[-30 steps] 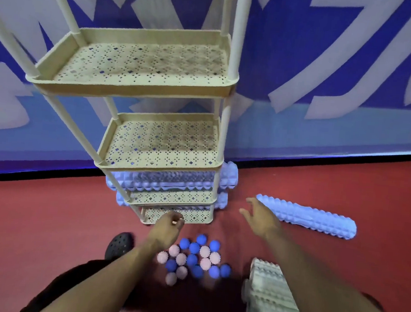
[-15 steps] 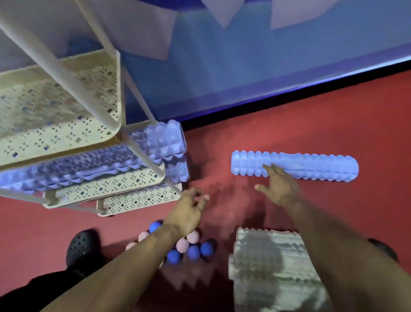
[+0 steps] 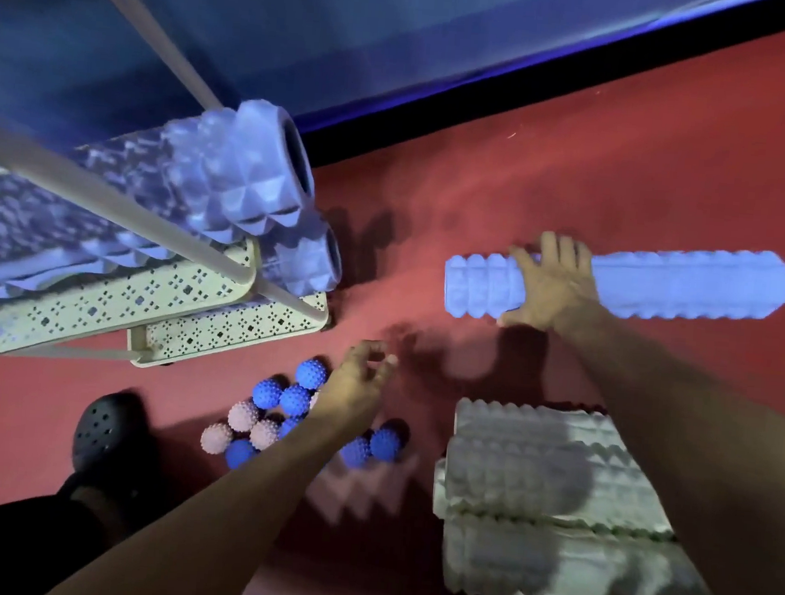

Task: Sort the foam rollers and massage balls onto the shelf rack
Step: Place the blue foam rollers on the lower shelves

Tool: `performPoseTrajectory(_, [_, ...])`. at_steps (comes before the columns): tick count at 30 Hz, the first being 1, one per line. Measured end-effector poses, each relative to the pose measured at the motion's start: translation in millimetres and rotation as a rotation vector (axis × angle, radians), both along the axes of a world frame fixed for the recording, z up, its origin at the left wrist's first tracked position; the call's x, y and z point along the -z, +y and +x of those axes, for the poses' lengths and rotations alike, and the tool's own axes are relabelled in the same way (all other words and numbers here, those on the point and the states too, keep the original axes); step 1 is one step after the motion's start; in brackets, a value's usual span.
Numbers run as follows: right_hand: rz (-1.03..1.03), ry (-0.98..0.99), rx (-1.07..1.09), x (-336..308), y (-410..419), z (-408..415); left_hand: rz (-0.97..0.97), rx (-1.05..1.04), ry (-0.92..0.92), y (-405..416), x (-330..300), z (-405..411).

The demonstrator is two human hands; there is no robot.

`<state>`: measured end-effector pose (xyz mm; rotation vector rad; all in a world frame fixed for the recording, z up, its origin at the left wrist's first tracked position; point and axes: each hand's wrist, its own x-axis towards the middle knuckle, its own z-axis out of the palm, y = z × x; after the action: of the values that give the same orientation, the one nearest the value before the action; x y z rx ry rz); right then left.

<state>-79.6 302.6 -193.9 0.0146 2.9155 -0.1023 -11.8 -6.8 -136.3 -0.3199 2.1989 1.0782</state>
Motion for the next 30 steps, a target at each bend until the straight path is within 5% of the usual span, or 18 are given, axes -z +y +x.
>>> performPoseTrajectory(4, [-0.002, -0.133, -0.043, -10.9, -4.8, 9.6, 0.008, 0.02, 0.0, -2.2, -1.3, 7.8])
performPoseTrajectory(11, [-0.107, 0.08, 0.01, -85.1, -47.0, 52.0, 0.015, 0.036, 0.005, -18.2, -60.5, 7.5])
performPoseTrajectory(19, [-0.209, 0.332, 0.15, -247.1, -117.3, 102.2, 0.05, 0.073, 0.192, -55.5, -211.0, 22.3])
performPoseTrajectory(22, [-0.284, 0.266, 0.193, -311.1, -144.1, 112.4, 0.041, 0.106, 0.318, -72.3, -277.6, 34.5])
performPoseTrajectory(30, [-0.764, 0.417, 0.206, -430.7, -209.5, 177.0, 0.095, 0.073, 0.425, -123.0, -373.3, 86.0])
